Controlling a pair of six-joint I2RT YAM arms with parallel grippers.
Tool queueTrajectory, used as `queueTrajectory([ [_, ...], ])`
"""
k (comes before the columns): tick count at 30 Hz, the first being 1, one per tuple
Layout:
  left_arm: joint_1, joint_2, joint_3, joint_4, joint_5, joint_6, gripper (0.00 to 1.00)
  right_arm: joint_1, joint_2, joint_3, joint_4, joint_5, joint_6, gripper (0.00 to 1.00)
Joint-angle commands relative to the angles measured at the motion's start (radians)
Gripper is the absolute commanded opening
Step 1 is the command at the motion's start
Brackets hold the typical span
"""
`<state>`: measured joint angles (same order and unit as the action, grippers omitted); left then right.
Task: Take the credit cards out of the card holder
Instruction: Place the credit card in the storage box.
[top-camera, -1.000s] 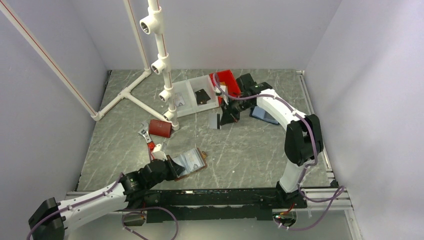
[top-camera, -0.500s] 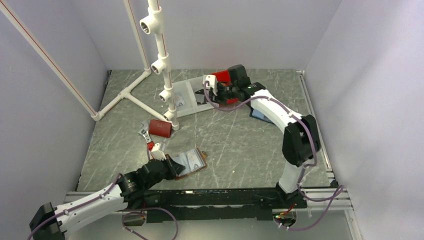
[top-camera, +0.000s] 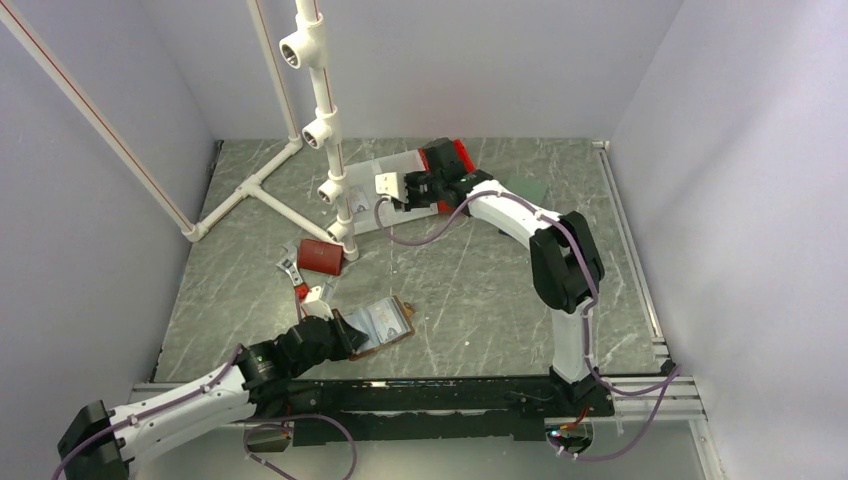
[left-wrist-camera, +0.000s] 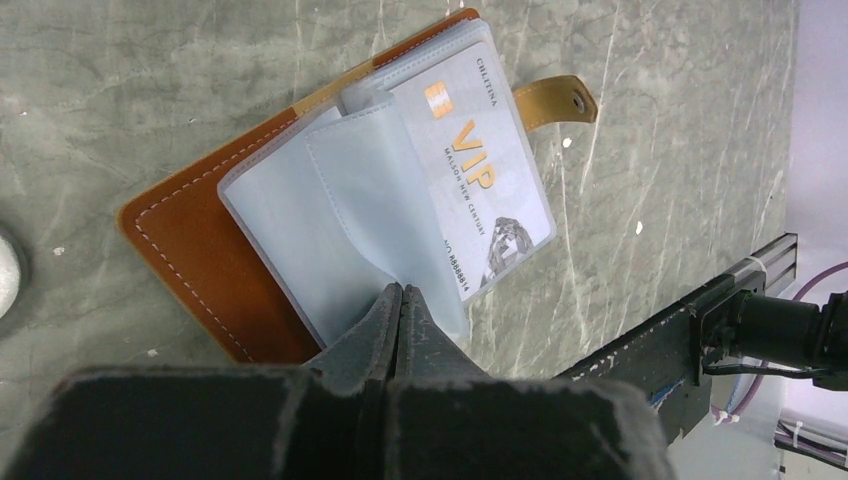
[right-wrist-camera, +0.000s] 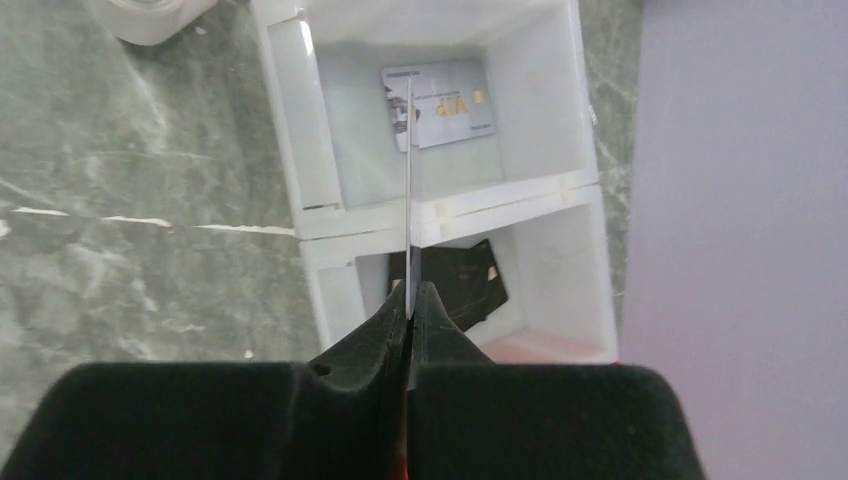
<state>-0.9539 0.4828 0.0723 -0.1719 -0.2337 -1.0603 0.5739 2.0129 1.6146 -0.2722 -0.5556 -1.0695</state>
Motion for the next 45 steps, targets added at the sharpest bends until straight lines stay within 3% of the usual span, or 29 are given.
queueTrajectory([
  [1, 0.003, 0.017, 0.043, -0.006, -0.004, 0.007, 0.0, 0.047, 0.007, 0.05, 0.116, 0.084, -0.171, 0.0],
  [11, 0.002, -0.006, 0.049, -0.038, -0.005, 0.006, 0.0, 0.107, 0.083, 0.01, 0.341, 0.248, -0.395, 0.0],
  [22, 0.002, -0.009, 0.046, -0.031, 0.0, 0.005, 0.0, 0.125, 0.157, -0.076, 0.61, 0.308, -0.578, 0.0],
  [40, 0.004, 0.08, 0.058, 0.04, 0.014, 0.012, 0.0, 0.135, 0.233, -0.133, 0.725, 0.284, -0.712, 0.0],
  [42, 0.004, 0.075, 0.057, 0.037, 0.014, 0.01, 0.0, 0.135, 0.239, -0.131, 0.717, 0.278, -0.71, 0.12],
  [45, 0.003, 0.067, 0.058, 0.029, 0.01, 0.011, 0.0, 0.134, 0.24, -0.144, 0.732, 0.277, -0.707, 0.45],
])
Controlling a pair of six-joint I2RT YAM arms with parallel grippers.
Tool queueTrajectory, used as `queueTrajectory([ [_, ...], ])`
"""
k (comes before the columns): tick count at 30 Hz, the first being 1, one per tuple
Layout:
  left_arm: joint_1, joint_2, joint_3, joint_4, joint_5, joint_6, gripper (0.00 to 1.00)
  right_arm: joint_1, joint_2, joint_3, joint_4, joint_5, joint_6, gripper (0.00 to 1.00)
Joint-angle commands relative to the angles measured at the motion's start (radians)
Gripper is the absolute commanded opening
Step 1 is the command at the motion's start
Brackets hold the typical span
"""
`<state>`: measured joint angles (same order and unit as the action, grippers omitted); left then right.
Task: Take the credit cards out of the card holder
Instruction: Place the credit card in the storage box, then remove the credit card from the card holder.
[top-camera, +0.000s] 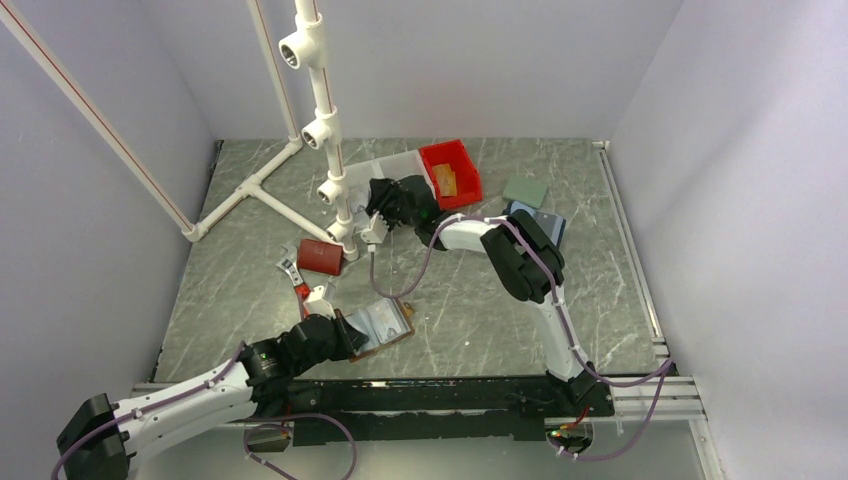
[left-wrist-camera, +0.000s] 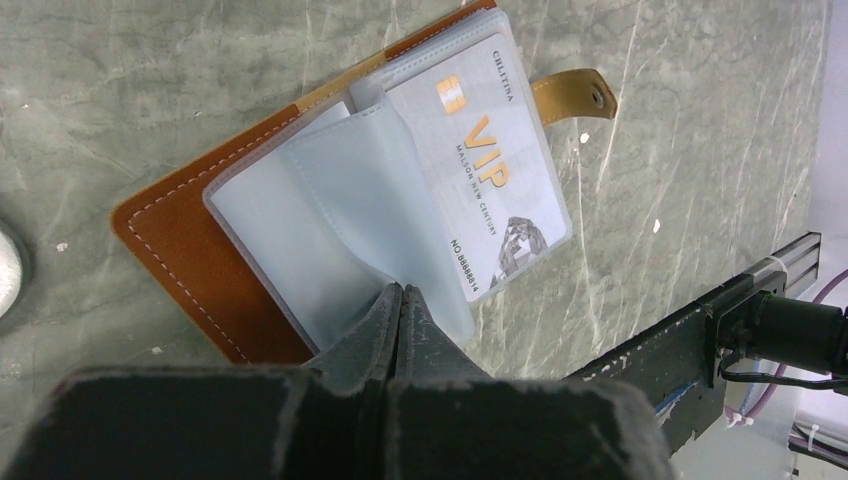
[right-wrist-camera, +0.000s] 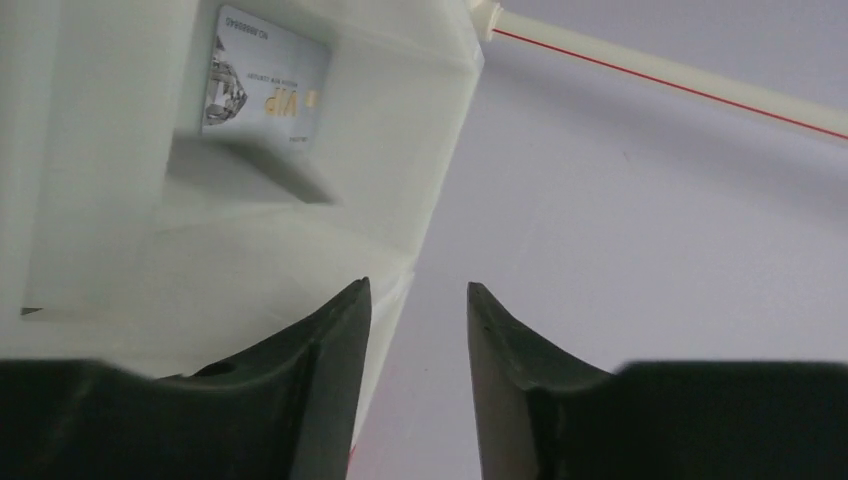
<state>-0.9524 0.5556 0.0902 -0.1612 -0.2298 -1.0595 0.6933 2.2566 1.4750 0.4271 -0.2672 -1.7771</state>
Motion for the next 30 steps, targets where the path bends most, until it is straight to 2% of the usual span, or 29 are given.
queueTrajectory([
  [1, 0.002, -0.008, 0.04, 0.017, 0.007, 0.01, 0.0, 0.014, -0.005, -0.005, 0.034, -0.01, 0.002, 0.5],
  [5, 0.005, -0.012, 0.04, 0.02, 0.012, 0.012, 0.0, 0.01, -0.024, -0.008, 0.03, -0.003, 0.019, 0.58],
  [18, 0.006, -0.008, 0.042, 0.055, 0.051, 0.02, 0.0, 0.008, -0.203, -0.147, 0.022, 0.045, 0.054, 0.61],
  [23, 0.005, 0.006, 0.037, 0.096, 0.075, 0.022, 0.0, 0.01, -0.316, -0.213, -0.056, 0.067, 0.116, 0.61],
  [30, 0.006, 0.074, 0.052, 0.153, 0.117, 0.033, 0.0, 0.014, -0.488, -0.308, -0.282, 0.112, 0.261, 0.61],
])
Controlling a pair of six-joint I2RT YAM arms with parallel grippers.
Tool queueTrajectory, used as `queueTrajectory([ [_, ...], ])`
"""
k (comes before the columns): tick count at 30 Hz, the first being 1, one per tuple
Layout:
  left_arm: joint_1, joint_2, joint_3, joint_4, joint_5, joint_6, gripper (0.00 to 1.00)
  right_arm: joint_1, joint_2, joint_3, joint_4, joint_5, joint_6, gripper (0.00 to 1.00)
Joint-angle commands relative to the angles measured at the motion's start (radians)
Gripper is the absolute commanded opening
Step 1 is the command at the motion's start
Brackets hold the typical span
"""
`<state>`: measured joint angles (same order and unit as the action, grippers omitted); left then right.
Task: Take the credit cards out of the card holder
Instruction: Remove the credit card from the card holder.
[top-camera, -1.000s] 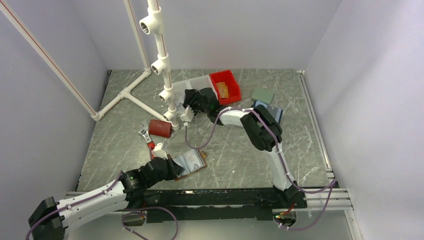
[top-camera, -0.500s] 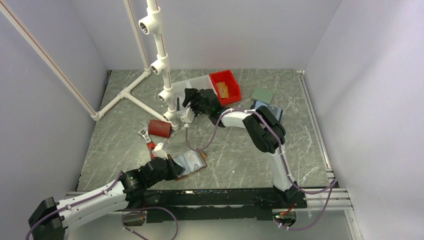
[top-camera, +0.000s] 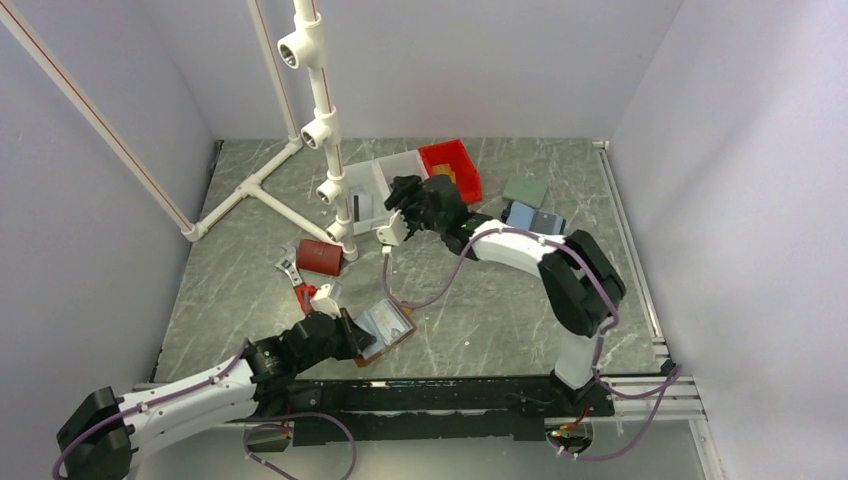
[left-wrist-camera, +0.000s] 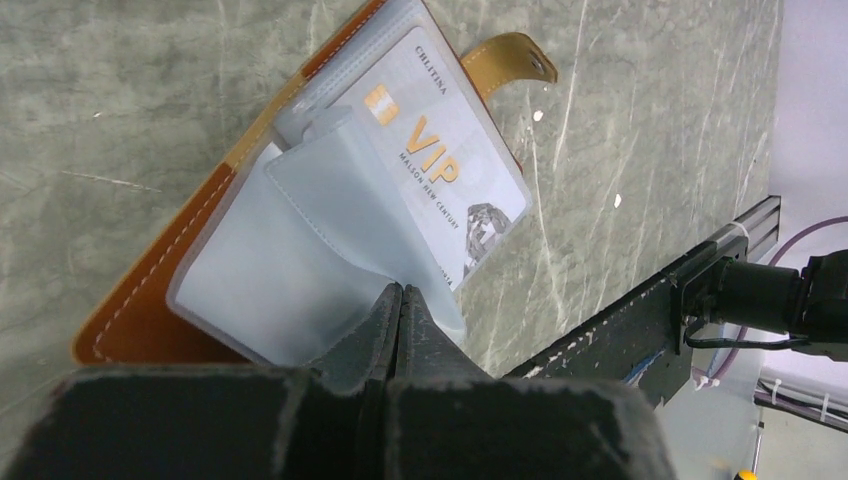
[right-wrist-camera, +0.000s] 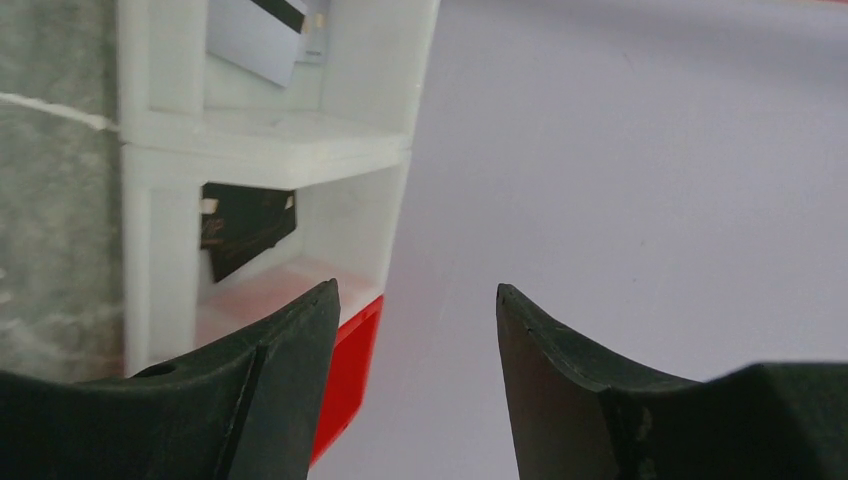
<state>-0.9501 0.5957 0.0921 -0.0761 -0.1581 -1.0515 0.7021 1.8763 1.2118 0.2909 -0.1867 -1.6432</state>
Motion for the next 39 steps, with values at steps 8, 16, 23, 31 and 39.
queueTrajectory([
  [8, 0.003, 0.196, 0.124, 0.173, 0.099, 0.07, 0.0, 0.0, -0.398, -0.093, -0.527, -0.082, 0.63, 0.62],
  [16, 0.005, 0.45, 0.2, 0.352, 0.183, 0.102, 0.0, -0.066, -0.611, -0.18, -0.76, -0.469, 0.96, 0.66],
  [23, 0.008, 0.704, 0.351, 0.469, 0.284, 0.156, 0.0, -0.299, -0.713, -0.286, -0.756, -0.666, 1.032, 0.68],
  [31, 0.009, 1.022, 0.581, 0.558, 0.429, 0.185, 0.0, -0.346, -0.719, -0.284, -0.783, -0.699, 1.024, 0.68],
  [39, 0.01, 1.009, 0.535, 0.518, 0.355, 0.144, 0.0, -0.351, -0.661, -0.271, -0.834, -0.716, 0.986, 0.68],
])
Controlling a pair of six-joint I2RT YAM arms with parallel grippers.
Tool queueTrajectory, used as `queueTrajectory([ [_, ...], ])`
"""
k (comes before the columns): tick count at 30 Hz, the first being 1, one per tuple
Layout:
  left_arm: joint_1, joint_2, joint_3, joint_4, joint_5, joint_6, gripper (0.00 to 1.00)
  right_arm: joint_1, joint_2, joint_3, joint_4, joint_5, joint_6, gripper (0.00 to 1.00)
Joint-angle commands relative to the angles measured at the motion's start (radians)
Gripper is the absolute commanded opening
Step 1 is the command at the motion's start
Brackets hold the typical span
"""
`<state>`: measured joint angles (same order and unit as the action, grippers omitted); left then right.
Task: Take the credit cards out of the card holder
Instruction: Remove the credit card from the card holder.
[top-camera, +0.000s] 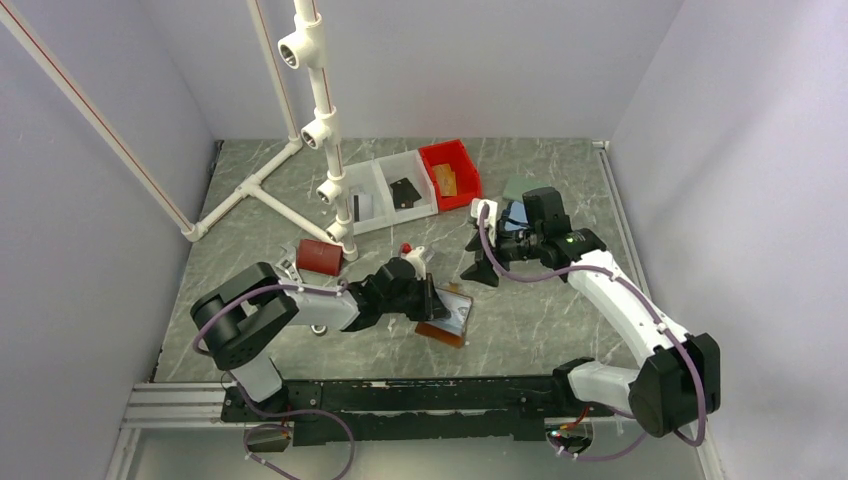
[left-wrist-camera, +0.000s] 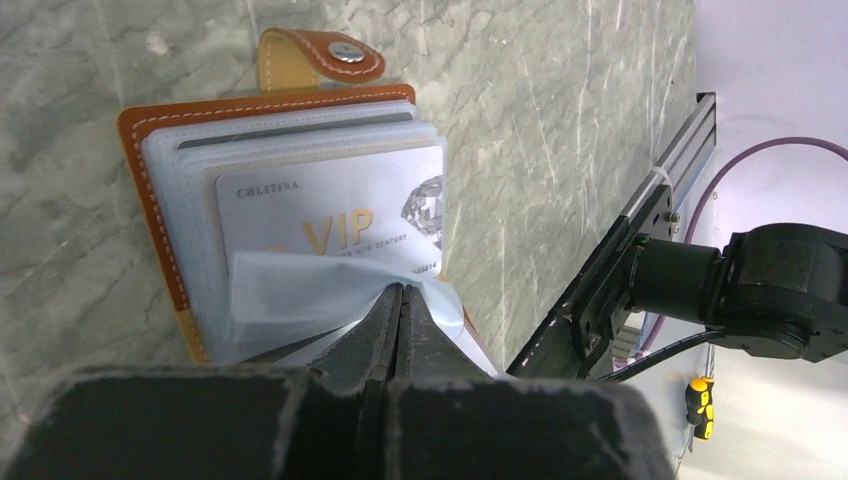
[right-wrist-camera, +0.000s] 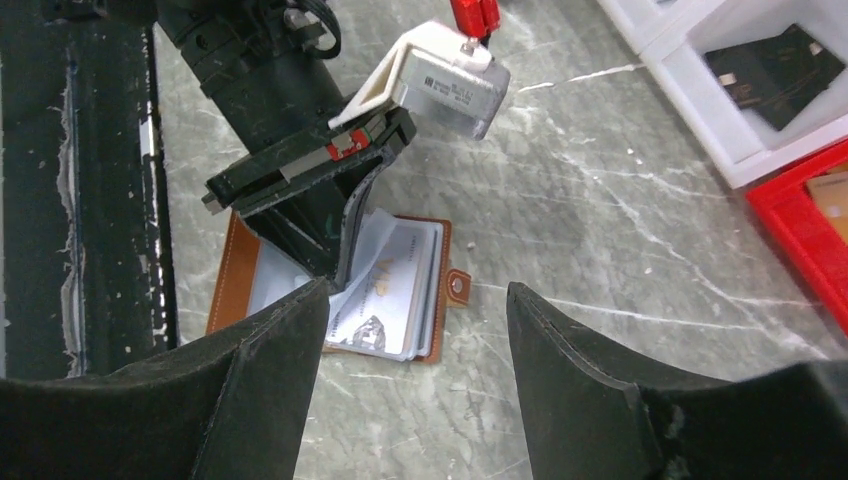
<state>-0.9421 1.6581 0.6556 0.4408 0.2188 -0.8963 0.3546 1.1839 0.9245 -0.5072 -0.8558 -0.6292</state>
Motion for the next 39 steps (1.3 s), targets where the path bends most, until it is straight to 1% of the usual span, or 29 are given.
queueTrajectory([
  [1, 0.003, -0.076, -0.043, -0.029, -0.04, -0.018, 0.0, -0.003, 0.043, 0.02, -0.048, -0.05, -0.035, 0.68],
  [4, 0.002, -0.155, -0.086, -0.12, -0.091, -0.033, 0.0, -0.003, 0.081, 0.031, -0.077, -0.063, -0.052, 0.68],
  [8, 0.001, -0.249, -0.143, -0.185, -0.114, -0.044, 0.0, 0.02, 0.116, 0.028, -0.086, -0.066, -0.055, 0.67],
  [13, 0.002, -0.344, -0.17, -0.274, -0.136, -0.04, 0.12, 0.099, 0.143, 0.009, -0.058, -0.032, -0.05, 0.67],
  [19, 0.001, -0.485, -0.194, -0.437, -0.206, -0.068, 0.13, 0.174, 0.192, -0.012, 0.001, 0.038, -0.004, 0.63],
  [21, 0.001, -0.536, -0.219, -0.505, -0.216, -0.089, 0.14, 0.197, 0.208, -0.024, 0.039, 0.074, 0.032, 0.6],
  [23, 0.001, -0.591, -0.236, -0.562, -0.259, -0.109, 0.14, 0.218, 0.228, -0.027, 0.07, 0.108, 0.068, 0.56],
  [24, 0.001, -0.624, -0.242, -0.604, -0.278, -0.118, 0.16, 0.226, 0.245, -0.024, 0.081, 0.123, 0.089, 0.54],
  [27, -0.002, -0.753, -0.253, -0.65, -0.312, -0.111, 0.2, 0.237, 0.296, -0.003, 0.093, 0.153, 0.152, 0.46],
  [29, -0.006, -0.845, -0.25, -0.658, -0.327, -0.081, 0.25, 0.238, 0.331, 0.014, 0.089, 0.16, 0.19, 0.42],
  [31, -0.008, -0.928, -0.243, -0.64, -0.335, -0.05, 0.31, 0.24, 0.352, 0.019, 0.091, 0.163, 0.206, 0.4],
  [34, -0.009, -0.995, -0.243, -0.558, -0.325, -0.01, 0.45, 0.253, 0.372, 0.02, 0.093, 0.169, 0.214, 0.36],
  [36, -0.01, -0.99, -0.25, -0.472, -0.303, -0.003, 0.5, 0.258, 0.386, 0.028, 0.087, 0.161, 0.219, 0.31],
  [39, -0.009, -0.906, -0.253, -0.3, -0.255, -0.013, 0.52, 0.256, 0.409, 0.05, 0.07, 0.152, 0.237, 0.21],
])
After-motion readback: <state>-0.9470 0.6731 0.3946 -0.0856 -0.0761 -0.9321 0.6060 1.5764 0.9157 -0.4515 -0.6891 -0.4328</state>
